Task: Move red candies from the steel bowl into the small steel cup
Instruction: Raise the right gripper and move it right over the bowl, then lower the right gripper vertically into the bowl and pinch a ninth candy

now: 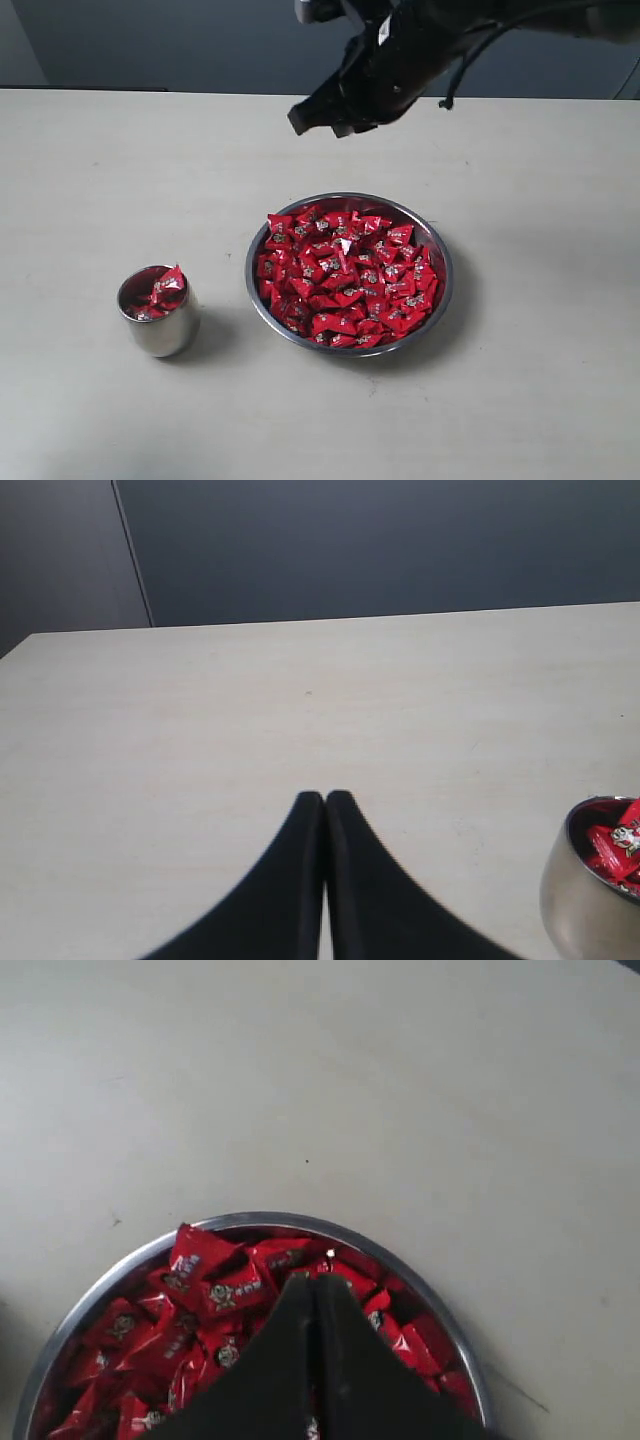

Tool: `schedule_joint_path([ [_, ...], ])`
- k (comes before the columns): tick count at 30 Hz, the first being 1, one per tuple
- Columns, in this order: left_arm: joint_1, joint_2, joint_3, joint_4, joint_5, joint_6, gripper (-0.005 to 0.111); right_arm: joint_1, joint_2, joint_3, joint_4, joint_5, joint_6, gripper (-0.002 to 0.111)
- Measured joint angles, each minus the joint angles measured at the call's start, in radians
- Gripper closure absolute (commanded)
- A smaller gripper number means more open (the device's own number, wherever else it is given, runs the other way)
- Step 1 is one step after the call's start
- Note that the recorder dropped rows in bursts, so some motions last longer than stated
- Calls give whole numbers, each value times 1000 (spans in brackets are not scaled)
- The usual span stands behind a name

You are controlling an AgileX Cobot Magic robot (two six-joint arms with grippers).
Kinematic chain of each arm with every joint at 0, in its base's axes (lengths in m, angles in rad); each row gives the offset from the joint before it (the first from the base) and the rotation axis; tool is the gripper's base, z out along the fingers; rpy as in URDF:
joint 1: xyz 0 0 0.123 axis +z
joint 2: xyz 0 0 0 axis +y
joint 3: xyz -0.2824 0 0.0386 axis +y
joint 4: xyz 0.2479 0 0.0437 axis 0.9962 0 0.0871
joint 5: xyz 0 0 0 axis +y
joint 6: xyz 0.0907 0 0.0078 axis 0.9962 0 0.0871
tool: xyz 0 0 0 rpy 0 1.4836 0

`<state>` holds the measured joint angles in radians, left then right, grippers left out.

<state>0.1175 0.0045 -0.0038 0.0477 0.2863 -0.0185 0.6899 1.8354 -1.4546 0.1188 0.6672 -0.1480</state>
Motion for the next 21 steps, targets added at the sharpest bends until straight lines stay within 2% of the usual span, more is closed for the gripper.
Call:
schedule_joint_path([
  [5,0,0,0,0,0,0,106,-43,-29,187,133,-109,-113,109],
  [9,0,0,0,0,0,0,106,-71,-30,274,186,-149,-175,109],
  [15,0,0,0,0,0,0,106,-94,-31,297,202,-193,-254,109],
  [21,0,0,0,0,0,0,106,-102,21,298,205,-194,-471,109],
])
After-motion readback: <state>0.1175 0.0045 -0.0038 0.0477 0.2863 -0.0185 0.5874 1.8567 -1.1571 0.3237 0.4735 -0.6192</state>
